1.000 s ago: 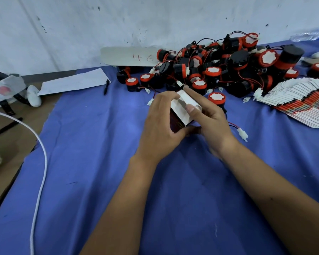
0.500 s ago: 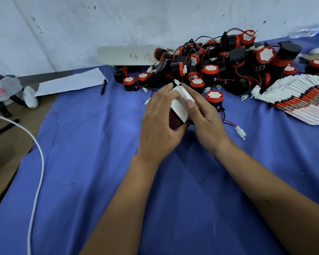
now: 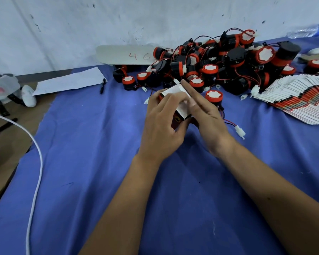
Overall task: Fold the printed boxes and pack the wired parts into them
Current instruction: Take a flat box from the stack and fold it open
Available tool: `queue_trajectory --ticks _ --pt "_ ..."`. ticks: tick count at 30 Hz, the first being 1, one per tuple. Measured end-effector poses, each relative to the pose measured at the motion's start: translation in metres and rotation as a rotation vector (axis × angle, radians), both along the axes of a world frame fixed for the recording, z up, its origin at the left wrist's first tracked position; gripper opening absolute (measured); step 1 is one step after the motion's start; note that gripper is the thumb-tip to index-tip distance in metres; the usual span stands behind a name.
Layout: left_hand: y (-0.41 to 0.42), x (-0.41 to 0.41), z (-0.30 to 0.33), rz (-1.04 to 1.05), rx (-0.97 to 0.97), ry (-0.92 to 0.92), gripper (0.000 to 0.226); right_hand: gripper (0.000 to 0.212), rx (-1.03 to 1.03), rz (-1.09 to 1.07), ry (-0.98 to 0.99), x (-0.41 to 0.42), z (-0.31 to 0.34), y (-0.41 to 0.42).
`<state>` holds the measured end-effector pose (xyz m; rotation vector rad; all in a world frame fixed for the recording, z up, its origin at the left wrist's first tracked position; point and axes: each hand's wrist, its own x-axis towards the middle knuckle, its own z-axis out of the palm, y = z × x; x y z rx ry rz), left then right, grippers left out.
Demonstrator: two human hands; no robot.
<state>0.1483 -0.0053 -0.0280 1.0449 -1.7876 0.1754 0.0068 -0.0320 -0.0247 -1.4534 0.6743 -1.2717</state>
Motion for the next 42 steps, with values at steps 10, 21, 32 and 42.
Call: queue_trajectory --ticks 10,21,32,42 --pt "-0.006 0.003 -0.004 -0.005 0.022 -0.023 0.017 0.036 0.177 -0.014 -0.151 -0.001 0.007 0.000" --pt "-0.004 0.000 -0.001 -0.084 0.041 0.022 0.022 0.053 0.292 0.249 -0.164 -0.019 0.000 -0.018" --pt "0.000 0.002 -0.001 0.047 0.180 0.141 0.080 0.051 0.216 0.106 -0.055 -0.018 0.001 -0.017" --pt "-0.002 -0.002 -0.002 0.096 0.118 0.014 0.072 0.052 0.156 -0.007 -0.008 -0.015 0.003 -0.010"
